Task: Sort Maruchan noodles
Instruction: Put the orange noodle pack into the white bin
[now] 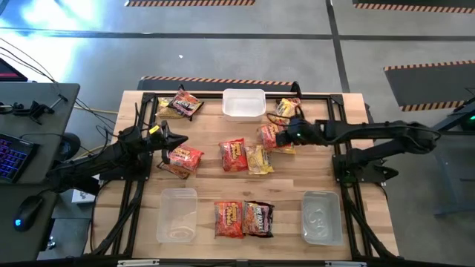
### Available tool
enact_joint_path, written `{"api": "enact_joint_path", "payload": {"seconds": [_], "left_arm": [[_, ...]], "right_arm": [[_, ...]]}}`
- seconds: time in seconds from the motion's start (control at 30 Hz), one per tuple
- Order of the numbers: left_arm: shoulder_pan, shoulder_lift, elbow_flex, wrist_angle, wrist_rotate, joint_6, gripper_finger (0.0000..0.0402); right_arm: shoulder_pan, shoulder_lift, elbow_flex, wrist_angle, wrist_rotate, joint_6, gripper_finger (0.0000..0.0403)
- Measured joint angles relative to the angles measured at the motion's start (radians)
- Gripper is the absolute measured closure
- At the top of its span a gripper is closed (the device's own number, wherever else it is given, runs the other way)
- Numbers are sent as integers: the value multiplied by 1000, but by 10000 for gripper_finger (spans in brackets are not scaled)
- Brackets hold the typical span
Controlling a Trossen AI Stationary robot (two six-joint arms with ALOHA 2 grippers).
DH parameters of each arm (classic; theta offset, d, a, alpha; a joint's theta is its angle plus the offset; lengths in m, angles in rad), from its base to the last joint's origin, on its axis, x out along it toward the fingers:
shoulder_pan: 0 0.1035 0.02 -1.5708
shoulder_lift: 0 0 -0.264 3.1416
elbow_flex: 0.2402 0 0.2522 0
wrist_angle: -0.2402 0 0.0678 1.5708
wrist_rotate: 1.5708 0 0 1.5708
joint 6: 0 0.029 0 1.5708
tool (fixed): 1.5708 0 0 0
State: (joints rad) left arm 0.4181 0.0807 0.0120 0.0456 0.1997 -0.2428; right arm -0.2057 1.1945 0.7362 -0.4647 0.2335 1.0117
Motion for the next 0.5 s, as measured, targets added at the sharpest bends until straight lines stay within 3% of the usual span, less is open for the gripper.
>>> {"api": "enact_joint_path", "payload": {"seconds": [0.13,0.23,0.5], "left_arm": [[0,0,0,0,0,0,399],[0,0,0,0,0,-1,399],[0,0,0,0,0,0,399]], "right_arm": [[-83,42,-13,7,-93,-51,152],[-153,46,-14,6,-159,-99,118],[-276,99,-15,24,-344,-130,108]]}}
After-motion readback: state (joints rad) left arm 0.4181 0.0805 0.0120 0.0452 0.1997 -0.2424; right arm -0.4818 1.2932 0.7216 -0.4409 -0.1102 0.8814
